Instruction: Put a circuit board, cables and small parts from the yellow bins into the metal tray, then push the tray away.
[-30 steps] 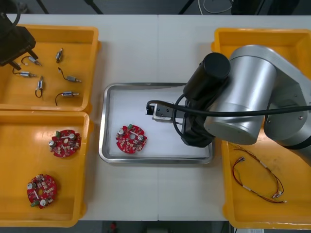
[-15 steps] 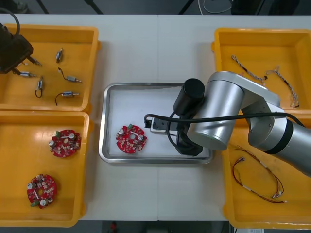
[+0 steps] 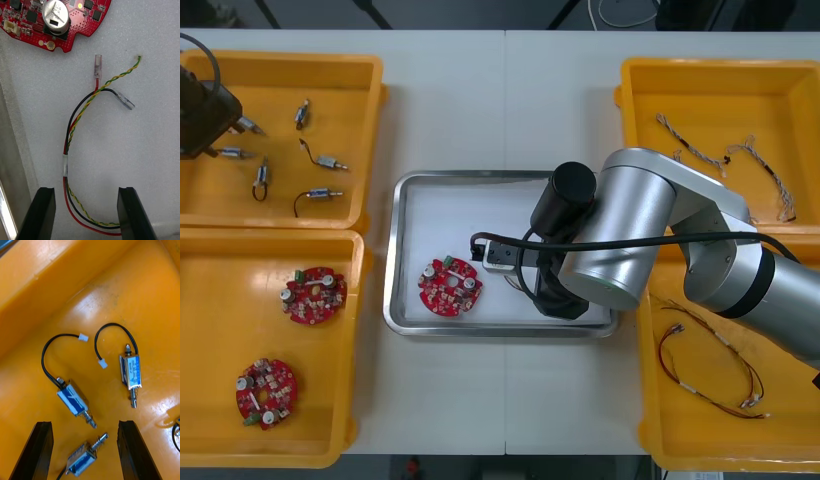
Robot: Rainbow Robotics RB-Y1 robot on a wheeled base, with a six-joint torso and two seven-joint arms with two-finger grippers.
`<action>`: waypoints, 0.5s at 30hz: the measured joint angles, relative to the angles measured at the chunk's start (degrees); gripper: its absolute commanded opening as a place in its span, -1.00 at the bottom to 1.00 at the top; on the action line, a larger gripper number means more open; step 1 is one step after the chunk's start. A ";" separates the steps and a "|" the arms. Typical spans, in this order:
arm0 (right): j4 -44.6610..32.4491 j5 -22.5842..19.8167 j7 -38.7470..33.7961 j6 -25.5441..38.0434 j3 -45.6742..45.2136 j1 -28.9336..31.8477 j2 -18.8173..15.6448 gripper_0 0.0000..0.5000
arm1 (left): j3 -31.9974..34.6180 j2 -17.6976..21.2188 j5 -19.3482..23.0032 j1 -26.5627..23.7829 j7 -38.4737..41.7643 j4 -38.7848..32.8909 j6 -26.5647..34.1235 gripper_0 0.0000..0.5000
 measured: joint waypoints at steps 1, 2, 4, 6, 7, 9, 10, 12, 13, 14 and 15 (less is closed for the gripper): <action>-0.02 0.00 0.00 -0.02 -0.01 0.00 0.00 1.00 | -0.44 -0.01 0.00 0.00 0.00 0.55 -0.95 1.00; -0.03 0.00 0.00 -0.02 -0.02 0.00 0.00 1.00 | -0.85 -0.04 0.00 0.00 0.00 1.08 -1.84 1.00; -0.09 0.00 0.00 0.00 -0.07 0.00 0.00 1.00 | -1.70 -0.10 0.00 0.00 0.00 2.13 -3.35 1.00; -0.28 0.00 0.00 0.23 -0.28 0.01 0.00 1.00 | -2.46 -0.23 0.00 0.00 0.00 3.37 -5.19 1.00; -0.45 0.00 0.00 0.65 -0.49 0.01 0.01 1.00 | -2.83 -0.32 0.00 0.00 0.00 4.02 -6.29 1.00; -1.07 0.00 0.00 2.31 -1.25 0.04 0.01 1.00 | -3.75 -0.53 0.00 0.00 0.00 5.58 -8.86 1.00; -1.52 0.01 0.00 3.22 -1.77 0.06 0.01 1.00 | -4.18 -0.62 0.00 0.00 0.00 6.33 -9.87 1.00; -3.03 0.15 0.00 5.53 -3.24 0.22 0.02 1.00 | -5.04 -0.77 0.00 0.00 0.00 7.72 -11.55 1.00; -3.96 0.42 0.00 6.61 -4.10 0.37 0.02 1.00 | -5.42 -0.83 0.00 0.00 0.00 8.18 -11.97 1.00; -5.20 0.89 0.00 8.02 -5.04 0.56 0.02 1.00 | -5.70 -0.90 0.00 0.00 0.00 8.57 -12.27 1.00; -6.48 1.43 0.00 9.51 -6.01 0.81 0.02 1.00 | -5.89 -0.97 0.00 0.00 0.00 8.79 -12.43 1.00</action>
